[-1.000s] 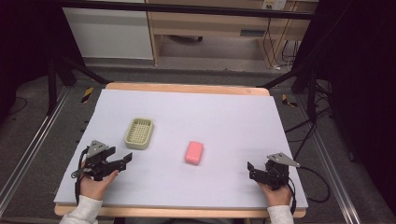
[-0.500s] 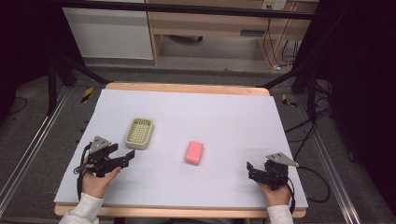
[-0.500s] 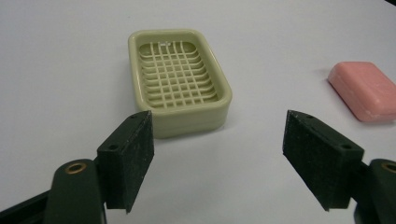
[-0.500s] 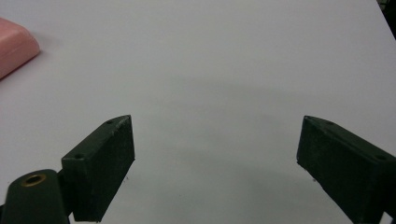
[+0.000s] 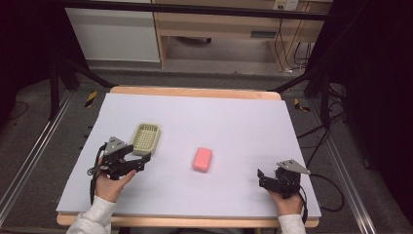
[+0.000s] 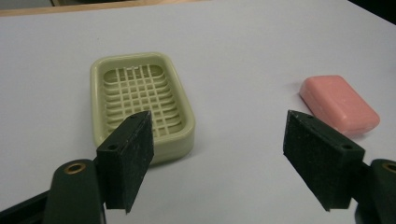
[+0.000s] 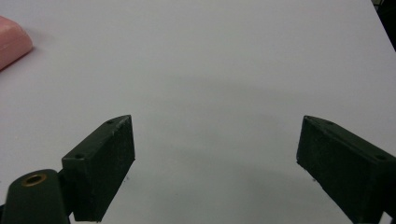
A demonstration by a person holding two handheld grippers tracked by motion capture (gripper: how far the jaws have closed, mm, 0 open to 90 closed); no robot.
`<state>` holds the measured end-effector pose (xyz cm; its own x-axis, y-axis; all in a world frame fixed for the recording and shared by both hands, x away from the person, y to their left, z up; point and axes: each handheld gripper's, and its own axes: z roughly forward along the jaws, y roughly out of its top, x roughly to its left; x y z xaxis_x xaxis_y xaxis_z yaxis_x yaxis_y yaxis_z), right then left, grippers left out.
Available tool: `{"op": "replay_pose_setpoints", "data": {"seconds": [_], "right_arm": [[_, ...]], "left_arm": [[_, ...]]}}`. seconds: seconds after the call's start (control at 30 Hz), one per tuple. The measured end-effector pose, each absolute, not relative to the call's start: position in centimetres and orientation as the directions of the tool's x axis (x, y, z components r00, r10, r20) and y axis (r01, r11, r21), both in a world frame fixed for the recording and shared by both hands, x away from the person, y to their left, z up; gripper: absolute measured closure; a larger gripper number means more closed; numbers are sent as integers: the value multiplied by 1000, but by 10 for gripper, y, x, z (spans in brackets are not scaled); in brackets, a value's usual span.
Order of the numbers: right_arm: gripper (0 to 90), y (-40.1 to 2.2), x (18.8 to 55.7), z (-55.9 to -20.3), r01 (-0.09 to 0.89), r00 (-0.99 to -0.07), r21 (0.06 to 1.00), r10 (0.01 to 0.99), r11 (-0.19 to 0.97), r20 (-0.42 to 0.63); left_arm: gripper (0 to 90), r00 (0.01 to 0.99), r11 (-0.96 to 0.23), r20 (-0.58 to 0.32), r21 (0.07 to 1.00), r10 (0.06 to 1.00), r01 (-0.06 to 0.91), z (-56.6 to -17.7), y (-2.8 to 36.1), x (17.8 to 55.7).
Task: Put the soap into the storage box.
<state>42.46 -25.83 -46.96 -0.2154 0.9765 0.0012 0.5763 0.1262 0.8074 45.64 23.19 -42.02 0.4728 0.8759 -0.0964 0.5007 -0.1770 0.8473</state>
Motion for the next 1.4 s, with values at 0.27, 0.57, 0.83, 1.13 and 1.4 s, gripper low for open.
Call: {"op": "replay_pose_setpoints", "data": {"seconds": [0.27,0.57,0.83,1.13,1.4], "right_arm": [[118,-258,424,-470,573,-215,810,977,130,-4],[119,-257,424,-469,570,-218,811,976,133,-7],[119,-257,424,-470,573,-216,809,976,133,-7],[119,-257,425,-470,574,-218,808,976,135,-8],[119,-256,425,-470,575,-225,805,974,145,-14]], "left_arm": [[238,490,-196,-84,849,868,491,-418,215,461],[238,510,-210,-84,845,856,492,-419,201,463],[239,522,-220,-82,843,849,491,-420,189,467],[239,542,-239,-67,847,838,475,-416,172,470],[239,559,-243,-77,846,826,475,-418,155,474]]}}
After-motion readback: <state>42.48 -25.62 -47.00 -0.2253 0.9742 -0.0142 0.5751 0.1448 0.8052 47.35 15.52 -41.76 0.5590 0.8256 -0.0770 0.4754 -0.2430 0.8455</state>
